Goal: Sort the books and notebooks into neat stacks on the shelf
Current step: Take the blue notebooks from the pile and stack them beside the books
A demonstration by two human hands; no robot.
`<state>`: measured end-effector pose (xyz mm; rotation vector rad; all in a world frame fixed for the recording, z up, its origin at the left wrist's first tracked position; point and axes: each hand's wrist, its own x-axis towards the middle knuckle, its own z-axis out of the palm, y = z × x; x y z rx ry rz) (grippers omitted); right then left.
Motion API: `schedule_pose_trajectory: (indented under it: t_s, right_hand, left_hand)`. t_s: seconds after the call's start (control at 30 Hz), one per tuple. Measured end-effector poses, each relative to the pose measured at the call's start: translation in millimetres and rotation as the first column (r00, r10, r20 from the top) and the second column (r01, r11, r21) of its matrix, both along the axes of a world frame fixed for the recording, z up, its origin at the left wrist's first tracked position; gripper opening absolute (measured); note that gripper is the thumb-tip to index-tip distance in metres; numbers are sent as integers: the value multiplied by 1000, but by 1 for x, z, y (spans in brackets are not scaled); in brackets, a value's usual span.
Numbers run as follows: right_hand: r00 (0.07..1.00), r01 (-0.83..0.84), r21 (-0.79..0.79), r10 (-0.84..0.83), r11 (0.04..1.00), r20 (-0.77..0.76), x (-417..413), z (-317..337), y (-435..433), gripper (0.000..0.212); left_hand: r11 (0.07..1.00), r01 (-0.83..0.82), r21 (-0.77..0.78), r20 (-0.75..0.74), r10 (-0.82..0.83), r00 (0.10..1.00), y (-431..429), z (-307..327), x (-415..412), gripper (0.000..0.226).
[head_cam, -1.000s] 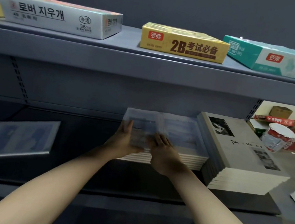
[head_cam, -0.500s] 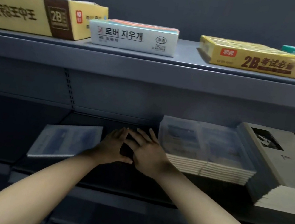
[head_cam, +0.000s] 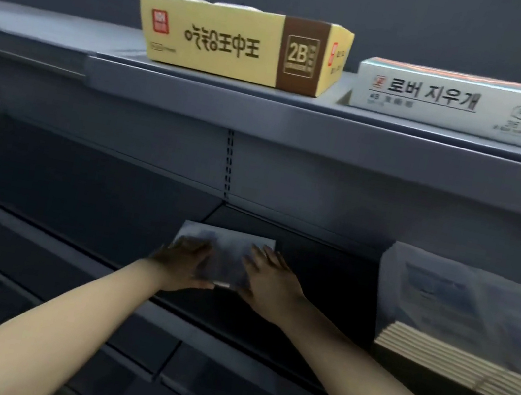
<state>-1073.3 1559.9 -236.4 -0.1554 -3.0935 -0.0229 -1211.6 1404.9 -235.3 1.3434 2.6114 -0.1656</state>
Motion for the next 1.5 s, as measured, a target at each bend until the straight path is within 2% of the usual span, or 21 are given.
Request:
schedule_pose_trajectory:
  t_s: [0.13, 0.2, 0.4, 0.47, 0.57, 0.67, 0.73, 0.87, 0.97, 1.13, 1.3, 1.5]
  right_hand:
    - [997, -16, -13, 17, 1000, 74, -31, -14, -19, 73]
    - [996, -10, -23, 12, 1000, 85, -43, -18, -27, 69]
    - [988, -63, 60, 54, 996, 144, -61, -7, -34, 52]
    - [988, -73, 37, 67, 997, 136, -61, -6, -35, 41]
    - [990, -51, -19, 53, 999, 132, -60, -2, -38, 39]
    - [970, -61, 36, 51, 997, 238, -59, 11, -39, 58]
    - [963, -112, 93, 85, 989, 257, -54, 17, -39, 65]
    - [976, -125, 60, 112, 990, 188, -36, 18, -34, 58]
    - [980, -110, 24, 105, 994, 171, -22, 14, -33, 57]
    - [986, -51, -125, 70, 991, 154, 2, 12, -32, 44]
    - [966, -28, -283, 99, 959, 240, 32, 22, -34, 39]
    - [979, -141, -153, 160, 978, 122, 70, -1, -33, 69]
  left_hand:
    - [997, 67, -24, -87, -69, 994, -14, -5, -13, 83]
    - [995, 96, -13, -134, -97, 986, -15, -10, -16, 79]
    - [997, 76, 31, -120, -72, 990, -15, -11, -19, 74]
    - [995, 60, 75, -73, -55, 996, -16, -2, -19, 70]
    - [984, -11, 178, 101, -7, 995, -20, 10, -23, 52]
    - [986, -43, 162, 131, 22, 991, -27, 11, -22, 41]
    - [985, -64, 160, 102, 48, 994, -29, 7, -20, 37]
    - [990, -18, 142, -40, 23, 999, -33, 9, -9, 38]
    - [991, -2, 134, -64, 10, 998, -32, 17, 8, 39]
    - [1000, 1, 20, -106, 1, 994, -25, 24, 34, 45]
    - [1000, 8, -19, -66, -9, 998, -11, 33, 74, 43]
    - [992, 73, -103, -212, -94, 973, -13, 24, 126, 45]
